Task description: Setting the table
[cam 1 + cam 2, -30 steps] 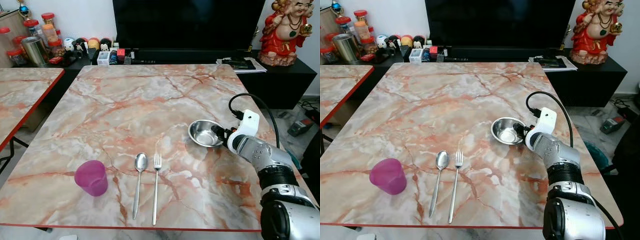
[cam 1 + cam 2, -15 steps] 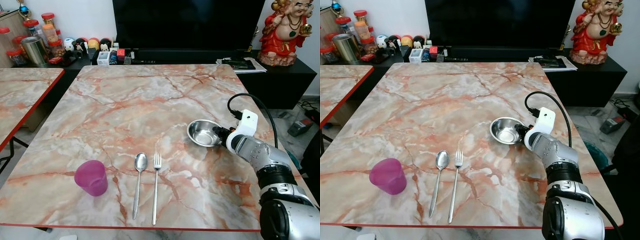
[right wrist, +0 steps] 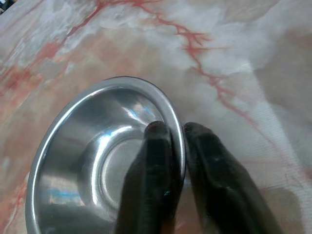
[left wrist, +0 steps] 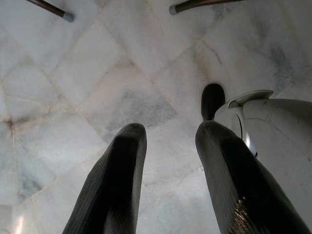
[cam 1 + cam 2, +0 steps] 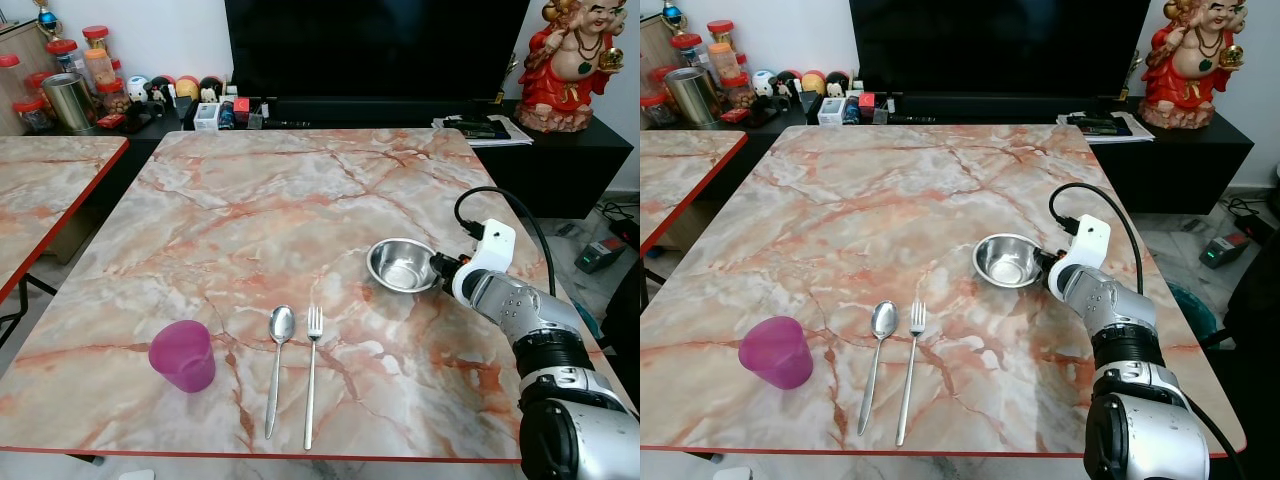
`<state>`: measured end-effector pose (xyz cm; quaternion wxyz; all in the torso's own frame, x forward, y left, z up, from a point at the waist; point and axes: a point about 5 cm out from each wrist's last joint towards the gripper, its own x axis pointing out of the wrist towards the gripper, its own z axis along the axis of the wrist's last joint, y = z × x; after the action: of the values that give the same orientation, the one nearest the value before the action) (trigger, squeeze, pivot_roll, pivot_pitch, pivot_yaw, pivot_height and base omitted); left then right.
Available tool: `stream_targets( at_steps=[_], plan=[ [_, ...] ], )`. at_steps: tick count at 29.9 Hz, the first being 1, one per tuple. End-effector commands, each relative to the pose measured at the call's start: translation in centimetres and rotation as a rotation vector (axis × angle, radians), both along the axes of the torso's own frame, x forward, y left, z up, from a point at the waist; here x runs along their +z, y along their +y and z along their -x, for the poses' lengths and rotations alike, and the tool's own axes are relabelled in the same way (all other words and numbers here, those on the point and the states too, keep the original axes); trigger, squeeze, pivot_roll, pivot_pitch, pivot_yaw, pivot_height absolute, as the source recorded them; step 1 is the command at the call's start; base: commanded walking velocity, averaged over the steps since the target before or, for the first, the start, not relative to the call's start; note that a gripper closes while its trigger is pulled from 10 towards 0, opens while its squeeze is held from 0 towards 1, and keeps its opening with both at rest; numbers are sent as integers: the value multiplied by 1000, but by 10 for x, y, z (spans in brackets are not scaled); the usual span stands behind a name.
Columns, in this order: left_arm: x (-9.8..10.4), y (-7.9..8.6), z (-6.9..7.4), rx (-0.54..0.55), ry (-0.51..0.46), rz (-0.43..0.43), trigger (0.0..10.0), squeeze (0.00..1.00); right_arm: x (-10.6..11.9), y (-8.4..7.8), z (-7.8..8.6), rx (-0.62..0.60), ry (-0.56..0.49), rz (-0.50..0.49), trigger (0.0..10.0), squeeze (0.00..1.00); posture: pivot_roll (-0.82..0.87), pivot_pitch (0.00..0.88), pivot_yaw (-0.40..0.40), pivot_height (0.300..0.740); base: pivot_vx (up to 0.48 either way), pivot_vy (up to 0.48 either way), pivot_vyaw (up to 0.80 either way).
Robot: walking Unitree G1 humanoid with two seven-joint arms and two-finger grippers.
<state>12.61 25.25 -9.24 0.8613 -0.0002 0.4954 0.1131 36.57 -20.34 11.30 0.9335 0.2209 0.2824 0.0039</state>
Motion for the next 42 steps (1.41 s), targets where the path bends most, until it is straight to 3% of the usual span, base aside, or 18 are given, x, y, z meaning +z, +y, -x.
stream_targets(
  at_steps=[1, 12, 13, 14, 25, 34, 35, 36, 37, 42],
  plan=[
    [0, 3, 2, 12, 18, -6, 10000, 0, 3, 2, -2, 7, -5, -3, 0, 0, -11, 0, -10, 732, 0, 0, 0],
    [0, 3, 3, 2, 27, -15, 10000, 0, 15, 9, -7, -18, -83, -40, 0, 0, -11, 0, -5, 732, 0, 0, 0],
    [0, 3, 3, 1, 27, -16, 10000, 0, 16, 9, -7, -26, -91, -43, 4118, 0, -12, 0, -4, 732, 0, 0, 0],
    [0, 4, 3, -2, 28, -18, 10000, 0, 16, 10, -8, -30, -92, -44, 10000, 0, -13, 0, 0, 732, 0, 0, 0],
    [0, 5, 3, -11, 33, -34, 10000, 0, 41, 23, -17, -147, -284, -239, 10000, 0, -5, 0, 10, 732, 0, 0, 0],
    [0, 5, 2, -12, 33, -35, 10000, 0, 44, 32, -17, -146, -311, -262, 10000, 0, 0, 0, 8, 732, 0, 0, 0],
    [0, 5, 3, -12, 33, -35, 10000, 0, 45, 31, -17, -153, -323, -269, 4784, 0, -3, 0, 9, 732, 0, 0, 0],
    [0, 5, 3, -12, 33, -35, 10000, 0, 46, 30, -17, -158, -332, -273, 4784, 0, -2, 0, 10, 732, 0, 0, 0],
    [0, 5, 3, -13, 34, -35, 10000, 0, 47, 29, -17, -166, -344, -279, 0, 0, -1, 0, 8, 732, 0, 0, 0],
    [0, 5, 3, -15, 34, -37, 10000, 0, 58, 29, -18, -189, -420, -318, 0, 0, 3, 0, 9, 732, 0, 0, 0]
  ],
)
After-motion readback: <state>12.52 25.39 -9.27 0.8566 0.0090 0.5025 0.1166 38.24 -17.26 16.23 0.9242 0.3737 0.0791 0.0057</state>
